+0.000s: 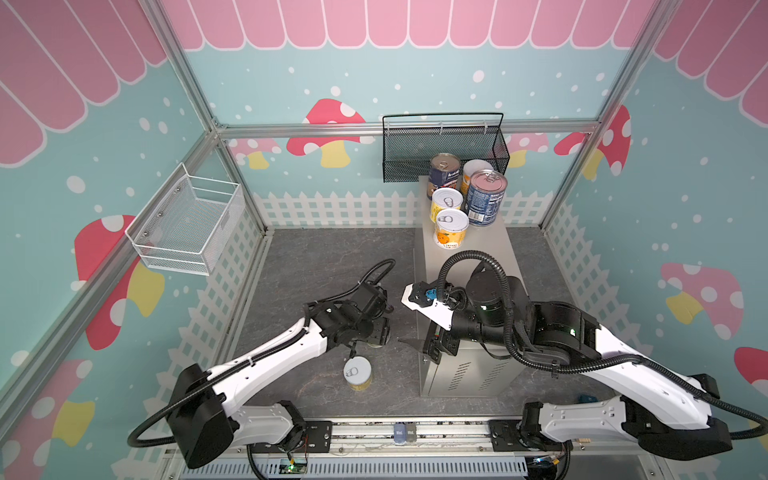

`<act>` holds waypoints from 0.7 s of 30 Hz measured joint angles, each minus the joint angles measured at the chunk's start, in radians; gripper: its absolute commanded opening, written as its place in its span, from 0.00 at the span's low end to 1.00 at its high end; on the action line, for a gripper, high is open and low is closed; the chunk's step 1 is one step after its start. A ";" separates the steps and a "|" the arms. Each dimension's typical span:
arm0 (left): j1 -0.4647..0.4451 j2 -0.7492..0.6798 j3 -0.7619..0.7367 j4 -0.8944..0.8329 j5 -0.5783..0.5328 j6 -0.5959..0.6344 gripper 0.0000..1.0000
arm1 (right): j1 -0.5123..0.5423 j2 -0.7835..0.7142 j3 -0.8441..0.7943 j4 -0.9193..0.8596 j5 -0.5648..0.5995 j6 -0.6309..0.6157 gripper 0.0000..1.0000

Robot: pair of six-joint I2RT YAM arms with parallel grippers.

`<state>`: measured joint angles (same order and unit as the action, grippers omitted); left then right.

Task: Place and organize the canned foods onto the counter
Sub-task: 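Lift the green can toward the right gripper while right gripper reaches in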

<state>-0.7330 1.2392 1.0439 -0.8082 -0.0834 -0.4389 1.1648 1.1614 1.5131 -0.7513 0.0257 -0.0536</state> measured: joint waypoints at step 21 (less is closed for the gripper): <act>0.308 -0.315 0.232 -0.138 0.571 0.182 0.30 | 0.000 0.104 -0.026 0.128 -0.071 -0.126 0.99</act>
<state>-0.4248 0.9237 1.2762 -0.9459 0.4881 -0.2569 1.1652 1.2652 1.4872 -0.6235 -0.0448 -0.1791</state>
